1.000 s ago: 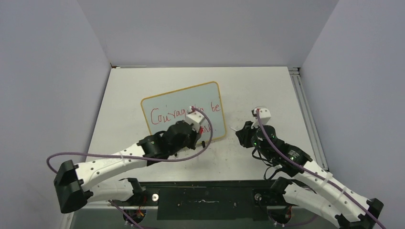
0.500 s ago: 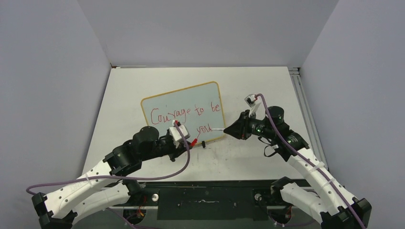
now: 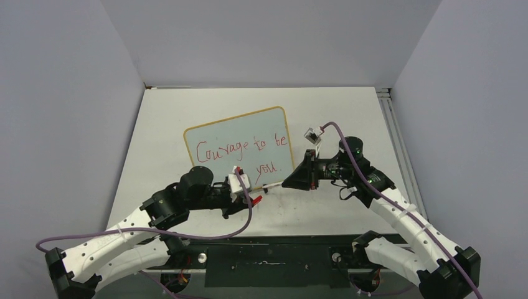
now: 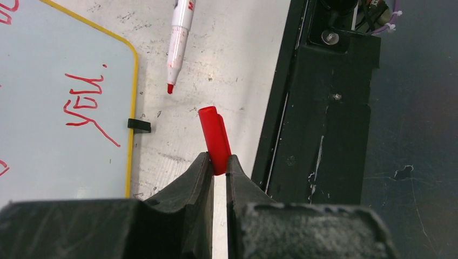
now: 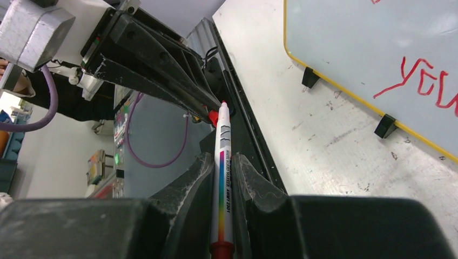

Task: Write a sentence on the whiteboard
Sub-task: Insert the pen cap into the whiteboard marker.

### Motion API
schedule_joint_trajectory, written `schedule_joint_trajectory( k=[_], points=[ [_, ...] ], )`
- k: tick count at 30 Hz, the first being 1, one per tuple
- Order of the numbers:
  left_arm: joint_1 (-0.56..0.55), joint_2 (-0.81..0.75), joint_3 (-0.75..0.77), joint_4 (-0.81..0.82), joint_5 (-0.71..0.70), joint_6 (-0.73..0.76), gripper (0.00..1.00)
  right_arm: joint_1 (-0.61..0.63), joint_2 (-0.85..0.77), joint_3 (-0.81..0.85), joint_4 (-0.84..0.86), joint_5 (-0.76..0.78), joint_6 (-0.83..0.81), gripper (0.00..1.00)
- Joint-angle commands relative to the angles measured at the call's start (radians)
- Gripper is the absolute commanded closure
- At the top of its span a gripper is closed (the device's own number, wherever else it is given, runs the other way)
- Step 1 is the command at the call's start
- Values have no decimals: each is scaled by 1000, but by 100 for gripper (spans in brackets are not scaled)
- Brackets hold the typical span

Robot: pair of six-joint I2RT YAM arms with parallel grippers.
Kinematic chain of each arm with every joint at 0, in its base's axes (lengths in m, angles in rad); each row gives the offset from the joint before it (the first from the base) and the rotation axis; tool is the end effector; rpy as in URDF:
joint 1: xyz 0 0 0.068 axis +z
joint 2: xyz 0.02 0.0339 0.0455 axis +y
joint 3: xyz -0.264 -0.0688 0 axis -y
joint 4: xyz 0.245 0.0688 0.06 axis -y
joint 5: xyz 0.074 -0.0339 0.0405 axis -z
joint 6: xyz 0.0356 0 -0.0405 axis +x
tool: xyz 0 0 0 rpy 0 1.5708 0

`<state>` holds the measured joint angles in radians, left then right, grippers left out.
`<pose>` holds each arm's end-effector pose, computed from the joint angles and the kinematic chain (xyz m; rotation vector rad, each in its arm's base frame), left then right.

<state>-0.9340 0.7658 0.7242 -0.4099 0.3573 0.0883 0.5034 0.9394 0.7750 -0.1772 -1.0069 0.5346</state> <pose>0.0932 -0.1470 0.2994 1.2318 1.7117 -0.8838 0.1636 0.1244 0.3145 -0.7296 1.9671 1.6198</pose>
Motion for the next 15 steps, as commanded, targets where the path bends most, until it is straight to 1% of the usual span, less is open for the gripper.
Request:
schedule_joint_trajectory(
  k=[1,6,15],
  points=[
    [4,-15,7,17,32,13,100,13,23,37,-2,-48,-55,94],
    [4,-7,8,17,30,14,100,15,26,52,-67,-52,-101,95],
    [4,1,11,13,26,14,100,17,21,50,-72,-62,-108,95]
  ],
)
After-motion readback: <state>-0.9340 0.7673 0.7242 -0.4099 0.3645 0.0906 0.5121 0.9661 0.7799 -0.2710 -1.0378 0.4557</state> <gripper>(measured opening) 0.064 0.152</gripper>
